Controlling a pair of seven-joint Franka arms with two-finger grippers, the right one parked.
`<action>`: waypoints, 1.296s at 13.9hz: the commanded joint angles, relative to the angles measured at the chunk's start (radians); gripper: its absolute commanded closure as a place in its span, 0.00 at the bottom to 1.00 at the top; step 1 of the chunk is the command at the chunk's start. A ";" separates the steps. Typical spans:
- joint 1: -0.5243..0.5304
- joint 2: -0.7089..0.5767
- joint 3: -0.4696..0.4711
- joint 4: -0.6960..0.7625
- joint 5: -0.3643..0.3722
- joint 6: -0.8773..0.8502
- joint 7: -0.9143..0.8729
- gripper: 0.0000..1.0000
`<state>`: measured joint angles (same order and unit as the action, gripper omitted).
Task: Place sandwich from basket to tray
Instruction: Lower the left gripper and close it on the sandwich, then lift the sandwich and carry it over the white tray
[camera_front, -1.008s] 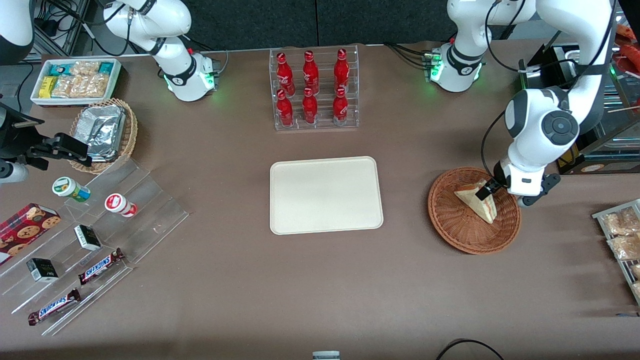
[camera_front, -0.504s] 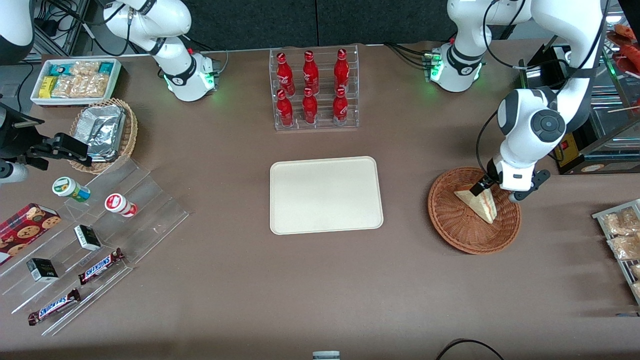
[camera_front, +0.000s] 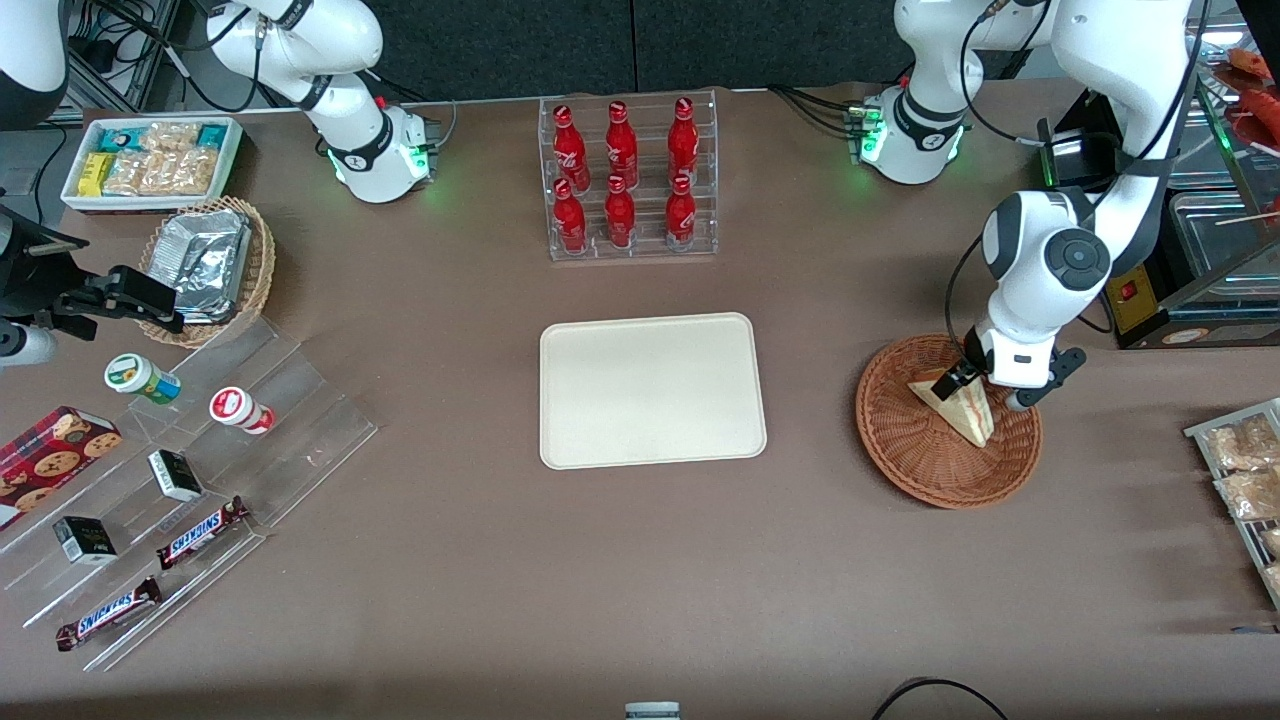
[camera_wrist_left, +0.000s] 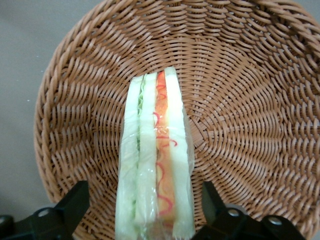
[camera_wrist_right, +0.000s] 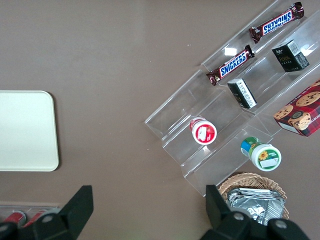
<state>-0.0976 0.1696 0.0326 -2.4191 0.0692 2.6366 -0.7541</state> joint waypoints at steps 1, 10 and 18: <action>-0.005 0.014 0.000 -0.003 0.012 0.029 -0.034 0.66; -0.091 -0.076 -0.005 0.136 0.012 -0.273 -0.060 1.00; -0.439 -0.015 -0.010 0.472 0.008 -0.682 -0.181 1.00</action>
<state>-0.4520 0.1101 0.0124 -2.0077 0.0688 1.9772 -0.8938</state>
